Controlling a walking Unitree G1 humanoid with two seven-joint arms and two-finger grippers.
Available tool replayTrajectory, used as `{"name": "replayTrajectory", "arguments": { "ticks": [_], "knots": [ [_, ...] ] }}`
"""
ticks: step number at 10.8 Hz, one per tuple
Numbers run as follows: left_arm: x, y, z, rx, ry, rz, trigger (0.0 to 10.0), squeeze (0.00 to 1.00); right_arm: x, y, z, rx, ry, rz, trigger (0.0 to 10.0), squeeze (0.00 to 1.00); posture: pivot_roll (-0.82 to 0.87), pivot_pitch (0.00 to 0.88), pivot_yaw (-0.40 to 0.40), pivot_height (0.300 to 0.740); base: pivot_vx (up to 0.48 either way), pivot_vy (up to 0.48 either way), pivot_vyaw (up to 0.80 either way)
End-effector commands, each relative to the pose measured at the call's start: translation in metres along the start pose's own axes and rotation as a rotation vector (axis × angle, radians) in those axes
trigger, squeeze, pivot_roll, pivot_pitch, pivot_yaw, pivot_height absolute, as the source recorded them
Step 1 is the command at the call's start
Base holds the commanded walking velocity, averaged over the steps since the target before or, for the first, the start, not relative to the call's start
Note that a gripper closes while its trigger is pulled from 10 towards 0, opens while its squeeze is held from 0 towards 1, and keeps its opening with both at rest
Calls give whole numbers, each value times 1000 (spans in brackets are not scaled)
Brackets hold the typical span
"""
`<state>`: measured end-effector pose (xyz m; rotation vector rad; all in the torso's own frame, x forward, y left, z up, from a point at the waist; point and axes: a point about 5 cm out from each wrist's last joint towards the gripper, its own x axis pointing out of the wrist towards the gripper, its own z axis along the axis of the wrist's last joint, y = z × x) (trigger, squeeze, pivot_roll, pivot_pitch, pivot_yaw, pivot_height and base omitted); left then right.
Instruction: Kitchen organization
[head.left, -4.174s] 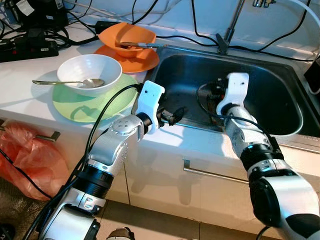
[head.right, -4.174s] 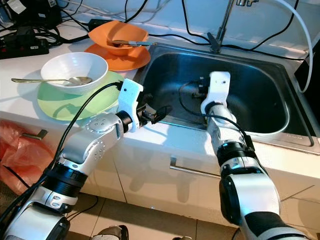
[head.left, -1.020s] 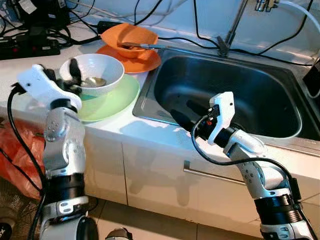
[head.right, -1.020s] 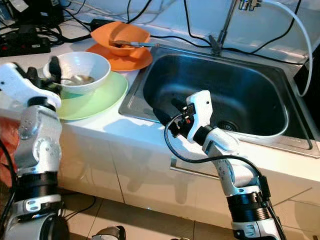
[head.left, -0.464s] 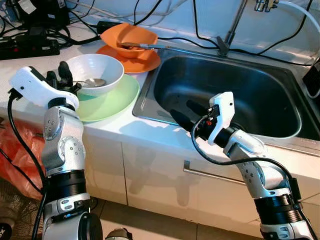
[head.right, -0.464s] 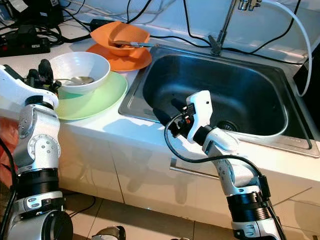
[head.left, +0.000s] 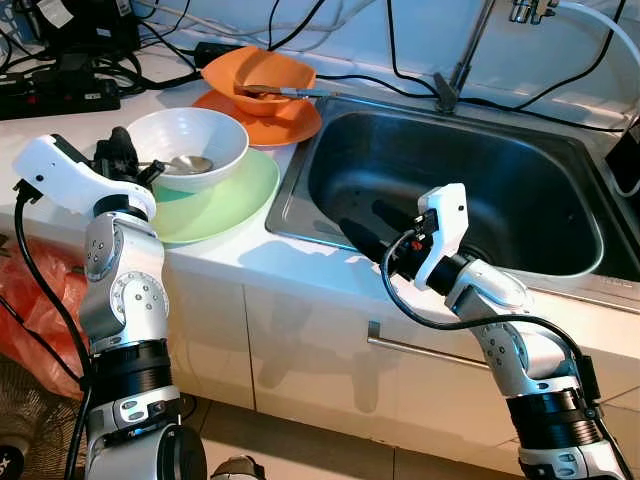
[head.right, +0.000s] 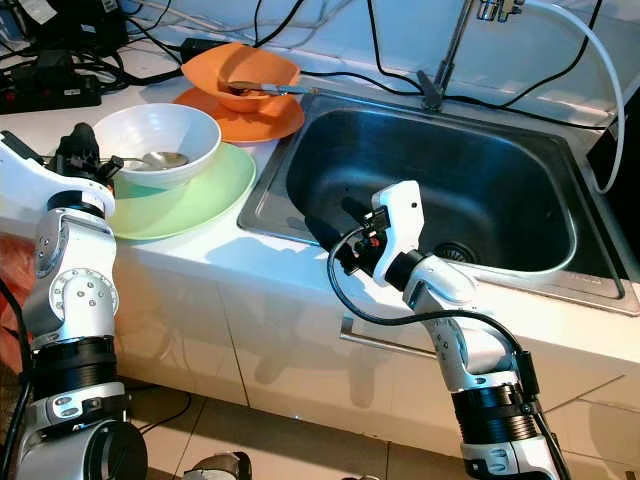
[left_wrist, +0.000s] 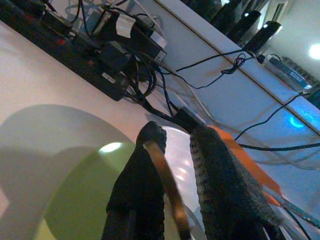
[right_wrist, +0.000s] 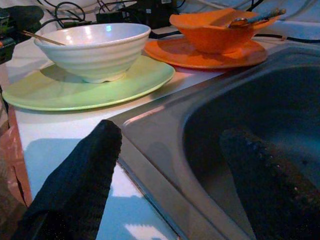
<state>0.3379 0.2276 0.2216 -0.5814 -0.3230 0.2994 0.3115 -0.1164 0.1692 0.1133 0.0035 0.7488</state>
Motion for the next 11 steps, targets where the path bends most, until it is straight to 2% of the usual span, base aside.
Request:
{"name": "replayTrajectory", "arguments": {
  "ticks": [1,6,9,10,11],
  "knots": [
    [1,-5,2,-11,0,-6,0,0,-2,-4,2,-1,-3,-20,10000,0,89,67,-58,740,0,0,0],
    [4,-14,15,-30,-33,-65,0,0,0,-5,2,-2,-9,-29,10000,0,96,58,-50,740,0,0,0],
    [7,-22,21,-125,-42,-125,0,0,0,-8,3,8,-19,-53,10000,0,98,60,-49,740,0,0,0],
    [7,-29,20,-199,-29,-167,0,0,0,-8,5,23,-29,-58,10000,0,97,60,-48,740,0,0,0],
    [5,-43,12,-425,45,-241,0,0,2,-8,7,68,-51,-73,10000,0,96,61,-47,740,0,0,0]
  ]
}}
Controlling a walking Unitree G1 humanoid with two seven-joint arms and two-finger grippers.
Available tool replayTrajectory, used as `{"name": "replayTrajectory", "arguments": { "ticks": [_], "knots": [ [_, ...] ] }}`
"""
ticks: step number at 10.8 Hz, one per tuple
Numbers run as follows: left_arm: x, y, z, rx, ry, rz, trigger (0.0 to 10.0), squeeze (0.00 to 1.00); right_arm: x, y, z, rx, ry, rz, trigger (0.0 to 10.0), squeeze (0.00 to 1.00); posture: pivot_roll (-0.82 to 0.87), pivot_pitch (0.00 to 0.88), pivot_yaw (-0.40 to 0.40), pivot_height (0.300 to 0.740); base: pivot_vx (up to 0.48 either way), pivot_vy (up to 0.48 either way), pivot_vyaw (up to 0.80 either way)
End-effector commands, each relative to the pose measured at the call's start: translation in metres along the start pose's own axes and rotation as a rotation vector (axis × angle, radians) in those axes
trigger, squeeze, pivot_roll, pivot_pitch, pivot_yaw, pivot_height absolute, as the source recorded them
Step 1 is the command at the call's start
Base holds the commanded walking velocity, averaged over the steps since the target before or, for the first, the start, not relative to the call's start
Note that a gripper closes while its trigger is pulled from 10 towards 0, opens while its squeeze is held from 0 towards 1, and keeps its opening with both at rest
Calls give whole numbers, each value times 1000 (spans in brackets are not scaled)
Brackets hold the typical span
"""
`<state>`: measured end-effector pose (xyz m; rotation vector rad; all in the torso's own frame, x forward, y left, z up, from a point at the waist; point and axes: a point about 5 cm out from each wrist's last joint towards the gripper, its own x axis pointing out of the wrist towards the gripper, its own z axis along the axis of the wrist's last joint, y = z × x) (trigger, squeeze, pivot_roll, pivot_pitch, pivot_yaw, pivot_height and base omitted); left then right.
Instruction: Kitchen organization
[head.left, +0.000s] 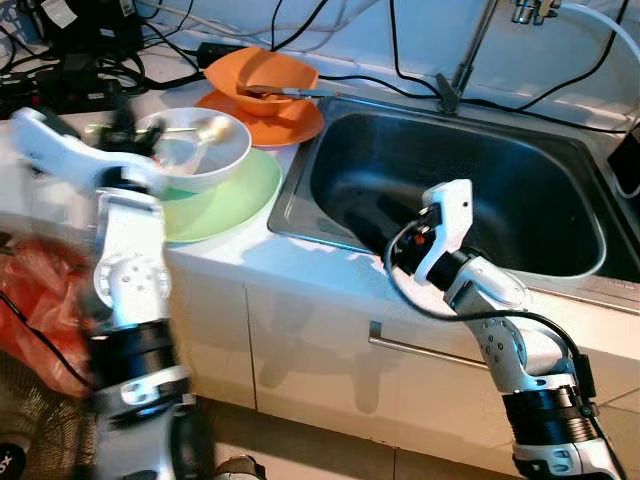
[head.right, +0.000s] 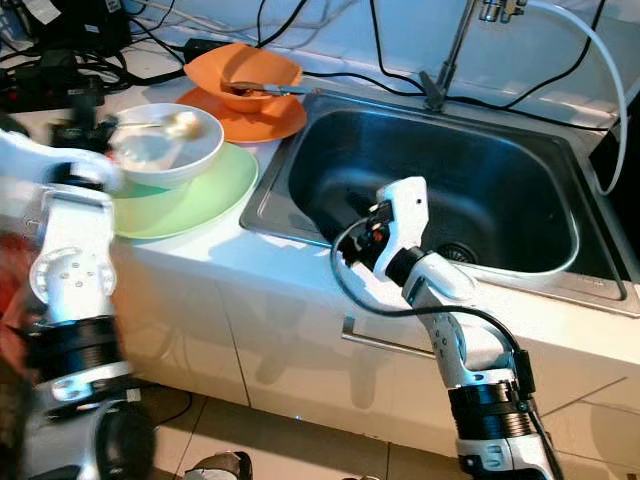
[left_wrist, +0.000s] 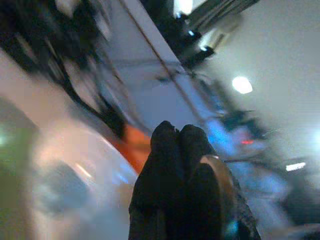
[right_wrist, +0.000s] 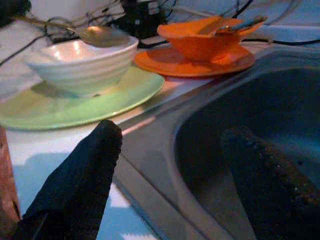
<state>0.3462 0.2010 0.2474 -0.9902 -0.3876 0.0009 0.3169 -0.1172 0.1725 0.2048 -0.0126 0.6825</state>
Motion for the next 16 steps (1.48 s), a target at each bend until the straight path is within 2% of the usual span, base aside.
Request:
{"name": "replayTrajectory", "arguments": {
  "ticks": [1,2,3,4,5,6,8,10,12,15,16],
  "knots": [
    [3,-14,-7,-132,41,-78,0,0,2,-7,7,56,-27,-46,10000,0,92,60,-45,740,0,0,0],
    [3,-17,-13,-190,69,-108,0,0,4,-9,11,117,-50,-79,10000,0,91,61,-45,740,0,0,0],
    [2,-22,-28,-285,130,-150,0,0,10,-12,22,304,-127,-120,10000,0,90,56,-46,740,0,0,0],
    [2,-24,-40,-331,169,-164,0,0,14,-8,29,405,-173,-98,10000,0,80,50,-47,740,0,0,0],
    [1,-30,-52,-364,211,-191,0,0,17,-4,32,431,-185,-84,10000,0,70,46,-50,740,0,0,0],
    [-1,-43,-69,-429,280,-252,0,0,20,1,37,469,-201,-68,10000,0,56,47,-52,740,0,0,0],
    [-4,-49,-86,-478,329,-266,0,0,20,3,42,509,-208,-62,10000,0,43,51,-53,740,0,0,0],
    [-11,-54,-95,-522,362,-288,0,0,19,3,44,535,-214,-64,10000,0,41,58,-57,740,0,0,0],
    [-17,-53,-101,-536,385,-290,0,0,22,3,47,561,-221,-65,10000,0,38,63,-59,740,0,0,0],
    [-24,-56,-108,-569,427,-303,0,0,27,2,52,657,-254,-66,10000,0,35,68,-62,740,0,0,0],
    [-26,-56,-110,-571,436,-300,0,0,29,3,54,657,-258,-64,10000,455,35,69,-61,740,0,0,0]
  ]
}}
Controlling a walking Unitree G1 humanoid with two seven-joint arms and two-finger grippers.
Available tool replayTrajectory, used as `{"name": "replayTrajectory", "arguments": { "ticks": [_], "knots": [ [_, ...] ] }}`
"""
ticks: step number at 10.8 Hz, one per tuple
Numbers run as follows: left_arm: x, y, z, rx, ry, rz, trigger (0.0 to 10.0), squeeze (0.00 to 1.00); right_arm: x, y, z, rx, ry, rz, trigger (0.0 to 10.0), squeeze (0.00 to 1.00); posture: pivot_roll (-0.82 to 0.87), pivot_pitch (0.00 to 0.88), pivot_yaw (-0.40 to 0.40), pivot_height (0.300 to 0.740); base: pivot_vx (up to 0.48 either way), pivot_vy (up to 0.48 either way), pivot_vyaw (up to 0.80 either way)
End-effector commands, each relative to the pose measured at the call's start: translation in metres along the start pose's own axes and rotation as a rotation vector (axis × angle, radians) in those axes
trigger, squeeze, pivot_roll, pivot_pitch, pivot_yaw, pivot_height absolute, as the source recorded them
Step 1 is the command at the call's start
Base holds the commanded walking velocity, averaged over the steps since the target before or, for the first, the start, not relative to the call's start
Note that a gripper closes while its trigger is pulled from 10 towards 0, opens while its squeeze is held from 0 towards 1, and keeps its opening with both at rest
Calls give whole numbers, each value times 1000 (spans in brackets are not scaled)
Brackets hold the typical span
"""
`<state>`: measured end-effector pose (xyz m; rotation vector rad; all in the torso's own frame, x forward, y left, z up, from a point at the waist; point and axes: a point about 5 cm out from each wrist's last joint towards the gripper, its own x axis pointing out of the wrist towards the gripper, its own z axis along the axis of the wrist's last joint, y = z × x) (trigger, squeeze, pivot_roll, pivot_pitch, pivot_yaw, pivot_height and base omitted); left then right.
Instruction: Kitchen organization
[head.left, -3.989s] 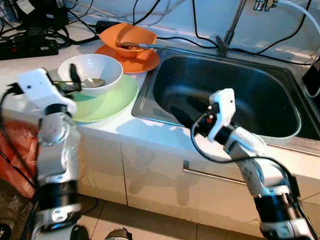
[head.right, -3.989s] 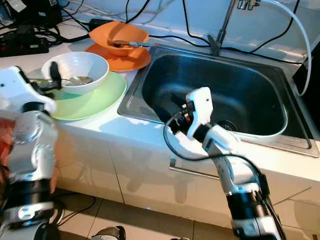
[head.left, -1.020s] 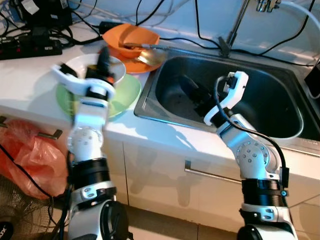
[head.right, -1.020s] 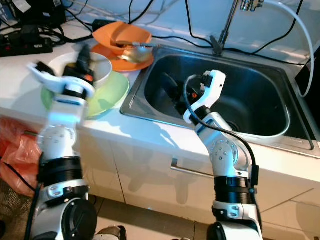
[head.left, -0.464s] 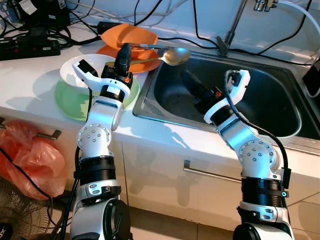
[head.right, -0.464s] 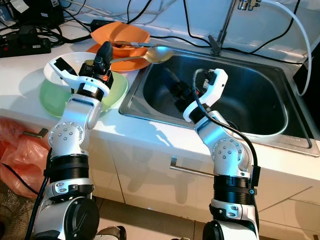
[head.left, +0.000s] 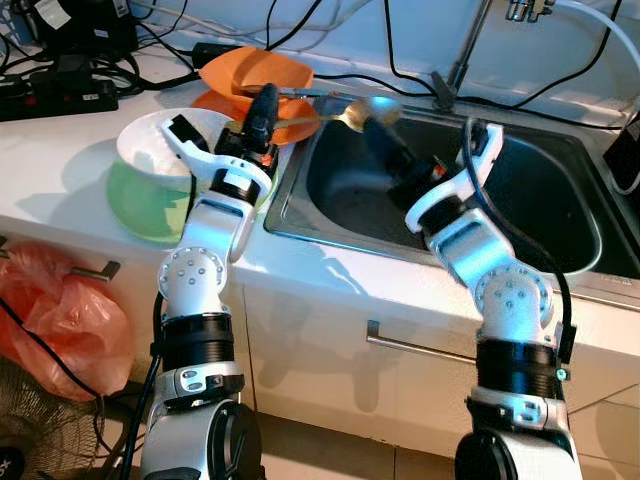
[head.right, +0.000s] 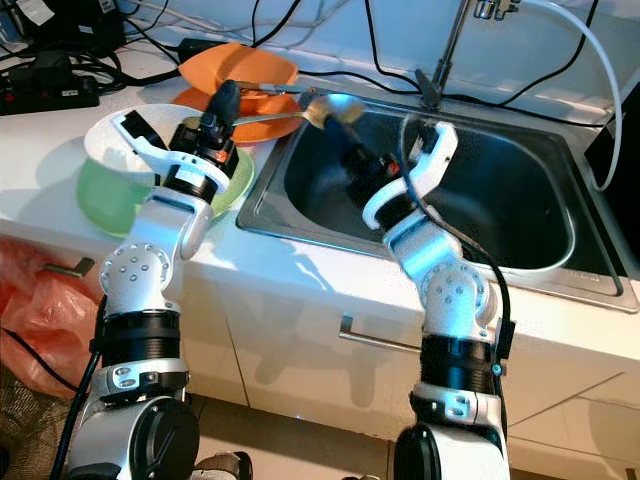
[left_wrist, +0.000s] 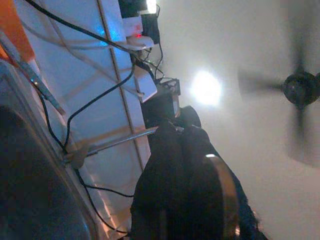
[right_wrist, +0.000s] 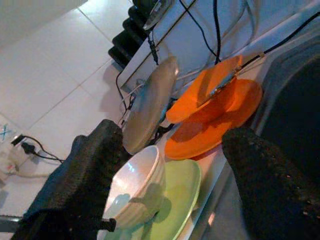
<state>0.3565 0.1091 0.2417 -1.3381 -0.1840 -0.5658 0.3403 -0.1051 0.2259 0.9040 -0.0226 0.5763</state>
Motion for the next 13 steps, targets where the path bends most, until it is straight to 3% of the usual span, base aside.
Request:
{"name": "replayTrajectory", "arguments": {
  "ticks": [1,2,4,5,13],
  "knots": [
    [-3,0,-37,-130,43,-12,0,0,1,1,3,7,-7,4,10000,651,35,70,-62,740,0,0,0],
    [-3,-1,-38,-141,52,-19,0,0,2,1,3,6,-8,3,10000,0,36,71,-63,740,0,0,0],
    [-5,-3,-41,-156,78,-31,0,0,5,0,5,19,-29,-3,10000,0,36,74,-62,740,0,0,0],
    [-7,-1,-42,-151,79,-24,0,0,7,0,8,50,-59,-1,0,0,38,73,-62,740,0,0,0],
    [-9,-1,-41,-122,83,-14,0,0,9,-10,12,60,-110,-57,0,0,39,67,-60,740,0,0,0]
  ]
}}
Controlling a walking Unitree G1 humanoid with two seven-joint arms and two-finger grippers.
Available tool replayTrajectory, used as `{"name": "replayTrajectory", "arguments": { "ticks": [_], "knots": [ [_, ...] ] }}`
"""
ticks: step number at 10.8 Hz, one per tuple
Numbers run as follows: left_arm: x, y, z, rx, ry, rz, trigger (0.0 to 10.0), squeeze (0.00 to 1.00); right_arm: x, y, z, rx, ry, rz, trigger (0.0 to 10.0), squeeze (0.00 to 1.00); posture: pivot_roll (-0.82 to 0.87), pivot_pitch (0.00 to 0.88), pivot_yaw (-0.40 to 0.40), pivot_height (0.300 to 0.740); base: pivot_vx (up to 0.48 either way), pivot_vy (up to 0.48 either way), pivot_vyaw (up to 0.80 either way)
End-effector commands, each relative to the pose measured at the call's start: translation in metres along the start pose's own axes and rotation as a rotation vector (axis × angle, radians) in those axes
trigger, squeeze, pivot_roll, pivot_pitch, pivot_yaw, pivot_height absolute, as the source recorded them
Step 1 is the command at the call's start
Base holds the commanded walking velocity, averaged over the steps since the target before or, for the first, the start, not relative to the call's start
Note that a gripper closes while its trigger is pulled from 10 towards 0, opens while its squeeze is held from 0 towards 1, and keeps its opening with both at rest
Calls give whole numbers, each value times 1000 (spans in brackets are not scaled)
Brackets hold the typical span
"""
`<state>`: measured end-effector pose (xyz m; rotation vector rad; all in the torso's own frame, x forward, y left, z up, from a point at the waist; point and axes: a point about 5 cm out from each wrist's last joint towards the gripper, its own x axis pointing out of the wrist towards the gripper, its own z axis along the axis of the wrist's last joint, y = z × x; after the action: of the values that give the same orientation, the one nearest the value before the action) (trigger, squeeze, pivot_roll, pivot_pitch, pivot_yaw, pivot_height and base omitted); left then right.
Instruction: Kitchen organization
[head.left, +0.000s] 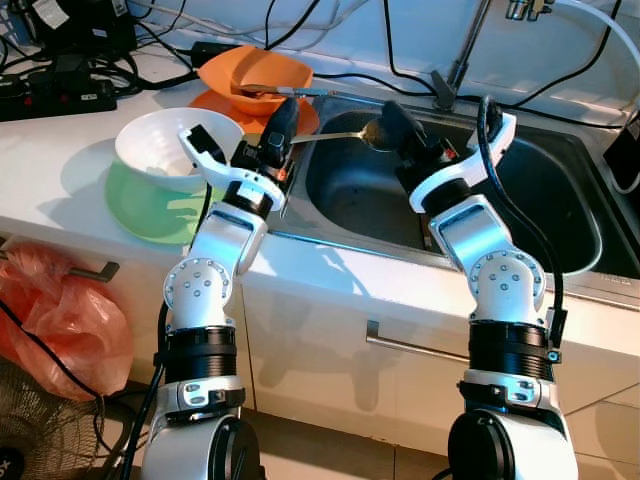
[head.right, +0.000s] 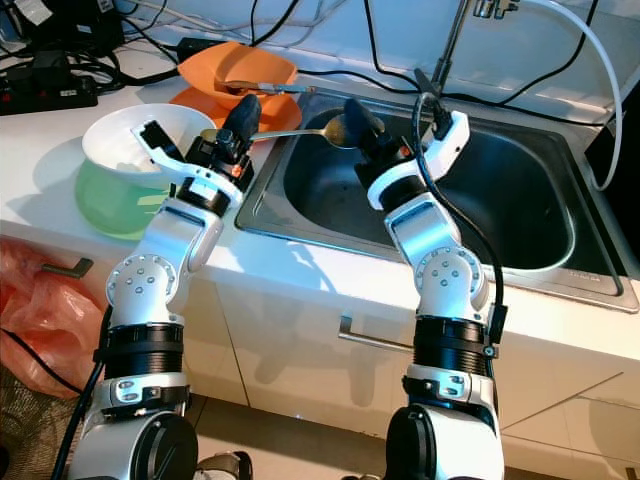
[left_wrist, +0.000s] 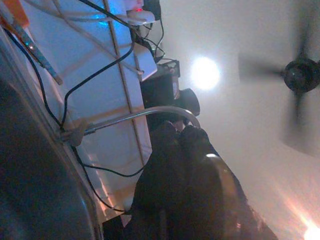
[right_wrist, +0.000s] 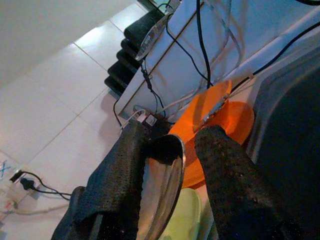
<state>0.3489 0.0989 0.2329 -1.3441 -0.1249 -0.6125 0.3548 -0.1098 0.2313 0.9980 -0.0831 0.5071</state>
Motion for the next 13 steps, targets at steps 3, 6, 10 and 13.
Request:
{"name": "replayTrajectory", "arguments": {
  "ticks": [3,6,10,13],
  "knots": [
    [1,-1,-26,-94,18,-13,0,0,-2,-5,0,-5,1,-36,0,0,39,66,-59,740,0,0,0],
    [2,-1,-25,-75,13,-5,0,0,-3,-9,-2,-7,9,-51,0,0,41,64,-61,740,0,0,0],
    [4,2,-25,-34,19,6,0,0,-2,-9,-1,1,9,-49,0,0,37,62,-64,740,0,0,0],
    [2,9,-26,17,26,58,10000,1000,-3,-12,1,5,1,-72,0,0,36,66,-68,740,0,0,0]
  ]
}}
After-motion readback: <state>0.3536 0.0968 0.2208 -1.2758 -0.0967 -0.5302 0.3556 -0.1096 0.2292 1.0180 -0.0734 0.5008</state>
